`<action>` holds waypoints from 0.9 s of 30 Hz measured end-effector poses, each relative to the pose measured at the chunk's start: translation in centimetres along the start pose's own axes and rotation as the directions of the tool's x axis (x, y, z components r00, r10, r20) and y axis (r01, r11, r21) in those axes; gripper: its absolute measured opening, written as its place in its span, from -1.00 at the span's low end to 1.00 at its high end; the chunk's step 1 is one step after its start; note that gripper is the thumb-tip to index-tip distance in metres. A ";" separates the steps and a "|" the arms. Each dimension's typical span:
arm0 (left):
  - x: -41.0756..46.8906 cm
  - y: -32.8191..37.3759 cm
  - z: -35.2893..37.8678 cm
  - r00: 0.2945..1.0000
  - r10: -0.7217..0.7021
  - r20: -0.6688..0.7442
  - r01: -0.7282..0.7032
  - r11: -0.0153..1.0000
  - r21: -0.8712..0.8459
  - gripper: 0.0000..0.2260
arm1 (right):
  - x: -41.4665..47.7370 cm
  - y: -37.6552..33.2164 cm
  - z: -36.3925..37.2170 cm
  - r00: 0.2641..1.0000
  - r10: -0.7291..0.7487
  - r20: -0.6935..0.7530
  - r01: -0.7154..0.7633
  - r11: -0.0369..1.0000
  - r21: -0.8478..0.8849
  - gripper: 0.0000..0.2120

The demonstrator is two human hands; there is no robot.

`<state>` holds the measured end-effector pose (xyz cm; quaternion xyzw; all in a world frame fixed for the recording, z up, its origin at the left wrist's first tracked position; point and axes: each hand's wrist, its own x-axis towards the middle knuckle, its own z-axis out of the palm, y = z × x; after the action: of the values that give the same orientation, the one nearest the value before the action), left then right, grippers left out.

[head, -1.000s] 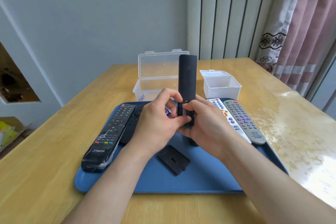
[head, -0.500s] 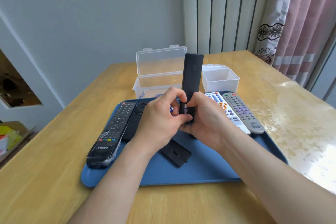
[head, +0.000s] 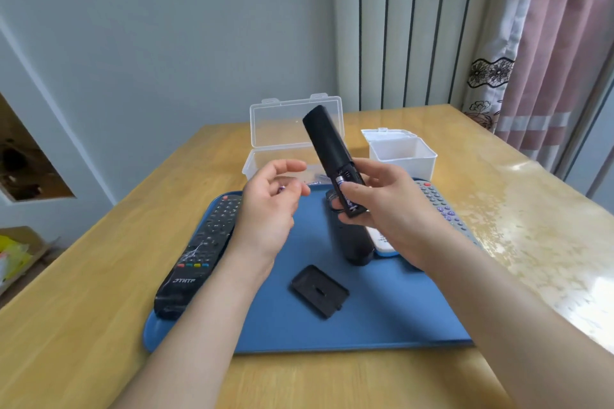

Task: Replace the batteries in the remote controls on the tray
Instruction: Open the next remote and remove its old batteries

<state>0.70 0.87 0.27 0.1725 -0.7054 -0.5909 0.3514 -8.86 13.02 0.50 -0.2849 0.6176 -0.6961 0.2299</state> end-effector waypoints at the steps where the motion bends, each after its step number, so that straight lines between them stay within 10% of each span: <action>1: -0.1 0.1 -0.1 0.981 0.196 -0.010 -0.190 0.960 0.207 -0.76 | 0.0 -0.3 -0.2 0.999 -0.035 -0.020 0.033 0.996 -0.078 -0.78; 3: -0.4 0.4 -0.2 0.834 0.543 0.100 -0.507 0.683 0.526 -0.62 | 0.1 -0.7 -0.6 0.990 -0.124 -0.065 0.110 0.976 -0.186 -0.84; 6: -0.3 0.5 0.0 0.757 0.599 0.261 -0.595 0.467 0.655 -0.46 | 0.0 -1.0 -0.7 0.977 -0.179 -0.119 0.163 0.978 -0.131 -0.89; 12: -0.3 0.2 0.4 0.958 0.280 0.060 -0.285 0.915 0.285 -0.73 | -0.2 -0.4 0.1 0.996 -0.084 -0.007 0.084 0.979 0.185 -0.77; 24: -0.9 0.4 1.4 0.997 0.078 0.021 -0.072 0.977 -0.199 -0.78 | -1.3 0.2 1.6 0.983 -0.031 0.183 0.034 0.999 -0.013 -0.76; 27: 0.0 0.4 0.4 0.978 0.206 -0.033 -0.206 0.978 -0.012 -0.76 | -1.7 -1.0 1.3 0.973 -0.067 0.222 0.125 0.958 -0.259 -0.80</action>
<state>0.53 1.23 0.59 0.1051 -0.7091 -0.5539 0.4234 -6.75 13.34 1.37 -0.4155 0.6644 -0.5813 0.2189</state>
